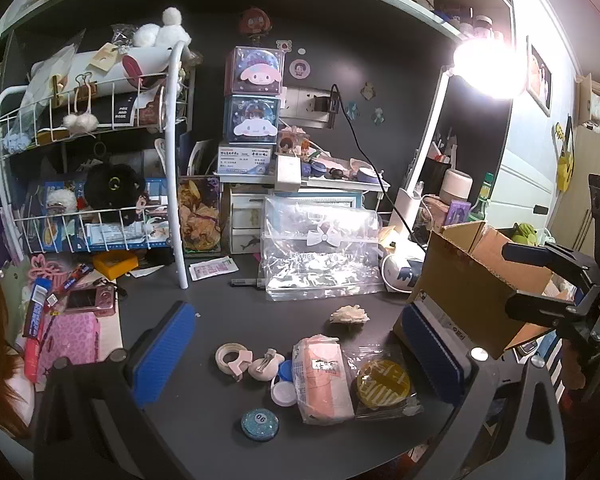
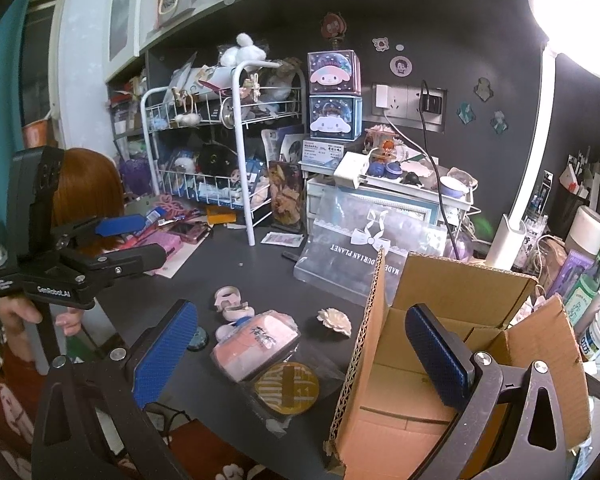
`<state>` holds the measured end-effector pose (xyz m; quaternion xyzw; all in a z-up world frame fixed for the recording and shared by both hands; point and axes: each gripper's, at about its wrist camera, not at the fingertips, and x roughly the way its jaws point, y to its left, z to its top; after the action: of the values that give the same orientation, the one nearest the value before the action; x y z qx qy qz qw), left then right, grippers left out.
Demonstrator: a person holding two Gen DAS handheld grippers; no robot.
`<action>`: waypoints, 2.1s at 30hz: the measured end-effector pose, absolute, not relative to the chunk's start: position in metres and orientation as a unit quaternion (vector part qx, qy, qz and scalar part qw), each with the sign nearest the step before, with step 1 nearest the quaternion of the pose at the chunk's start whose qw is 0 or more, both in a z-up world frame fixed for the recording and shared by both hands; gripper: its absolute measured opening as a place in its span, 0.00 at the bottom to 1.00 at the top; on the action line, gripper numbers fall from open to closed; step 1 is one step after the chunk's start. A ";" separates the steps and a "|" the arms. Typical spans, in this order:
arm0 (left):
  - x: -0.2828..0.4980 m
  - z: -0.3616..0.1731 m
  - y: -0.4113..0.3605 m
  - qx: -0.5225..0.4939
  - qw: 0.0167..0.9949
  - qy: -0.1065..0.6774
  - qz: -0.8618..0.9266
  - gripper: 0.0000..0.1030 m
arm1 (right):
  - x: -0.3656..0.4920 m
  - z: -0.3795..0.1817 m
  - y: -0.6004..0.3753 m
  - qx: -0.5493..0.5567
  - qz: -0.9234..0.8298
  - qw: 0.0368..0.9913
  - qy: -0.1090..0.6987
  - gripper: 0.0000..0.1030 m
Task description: Organize objects
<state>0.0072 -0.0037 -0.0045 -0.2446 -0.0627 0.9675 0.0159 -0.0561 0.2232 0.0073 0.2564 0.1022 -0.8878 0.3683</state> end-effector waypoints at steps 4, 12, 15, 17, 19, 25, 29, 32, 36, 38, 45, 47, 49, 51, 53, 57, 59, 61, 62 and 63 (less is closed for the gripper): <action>0.008 -0.004 -0.005 -0.244 0.015 -0.062 0.968 1.00 | -0.056 0.006 0.223 0.258 -0.886 0.372 0.099 1.00; 0.007 -0.003 -0.006 -0.245 0.015 -0.060 0.967 1.00 | -0.056 0.006 0.223 0.255 -0.888 0.370 0.098 1.00; 0.006 -0.002 -0.006 -0.248 0.016 -0.060 0.967 1.00 | -0.055 0.009 0.223 0.248 -0.891 0.367 0.100 1.00; 0.004 -0.001 -0.006 -0.250 0.018 -0.058 0.966 1.00 | -0.054 0.011 0.223 0.241 -0.895 0.363 0.094 1.00; 0.002 0.001 -0.006 -0.250 0.020 -0.056 0.966 1.00 | -0.054 0.013 0.225 0.232 -0.900 0.360 0.083 1.00; -0.002 0.003 -0.007 -0.254 0.029 -0.059 0.965 1.00 | -0.056 0.015 0.228 0.233 -0.901 0.359 0.067 1.00; -0.004 0.003 -0.010 -0.254 0.032 -0.059 0.965 1.00 | -0.052 0.016 0.223 0.232 -0.901 0.355 0.090 1.00; -0.004 0.003 -0.016 -0.253 0.030 -0.064 0.965 1.00 | -0.041 0.018 0.215 0.215 -0.906 0.346 0.117 1.00; -0.008 0.000 -0.031 -0.254 0.012 -0.066 0.965 1.00 | -0.023 0.021 0.197 0.203 -0.898 0.362 0.144 1.00; -0.010 -0.003 -0.041 -0.257 0.007 -0.068 0.964 1.00 | -0.012 0.020 0.182 0.196 -0.891 0.375 0.164 1.00; -0.021 -0.031 -0.070 -0.274 0.022 -0.076 0.958 1.00 | -0.007 -0.024 0.130 0.255 -0.857 0.423 0.150 0.99; -0.026 -0.044 -0.076 -0.287 0.025 -0.076 0.955 1.00 | -0.014 -0.050 0.117 0.288 -0.848 0.423 0.135 0.86; -0.028 -0.058 -0.080 -0.289 0.021 -0.070 0.955 1.00 | -0.025 -0.076 0.106 0.328 -0.840 0.415 0.121 0.82; -0.027 -0.068 -0.081 -0.280 0.022 -0.057 0.958 1.00 | -0.036 -0.098 0.101 0.359 -0.836 0.402 0.100 0.79; -0.026 -0.075 -0.082 -0.282 0.022 -0.047 0.958 0.99 | -0.045 -0.114 0.099 0.384 -0.834 0.388 0.080 0.74; -0.027 -0.086 -0.088 -0.291 0.033 -0.056 0.954 0.99 | -0.056 -0.134 0.096 0.411 -0.840 0.348 0.065 0.73; -0.027 -0.089 -0.090 -0.293 0.036 -0.061 0.953 0.99 | -0.059 -0.139 0.094 0.418 -0.843 0.331 0.065 0.73; -0.026 -0.091 -0.092 -0.294 0.036 -0.060 0.953 0.99 | -0.063 -0.145 0.094 0.429 -0.844 0.316 0.057 0.73; -0.025 -0.091 -0.092 -0.294 0.036 -0.058 0.953 1.00 | -0.065 -0.147 0.094 0.431 -0.846 0.310 0.053 0.73; -0.025 -0.092 -0.092 -0.294 0.036 -0.057 0.953 0.99 | -0.066 -0.147 0.093 0.431 -0.847 0.305 0.054 0.73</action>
<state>-0.0245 -0.0923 -0.0918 -0.2944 -0.0567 0.9533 0.0361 -0.0664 0.0934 -0.1475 0.4313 0.0538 -0.8474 0.3049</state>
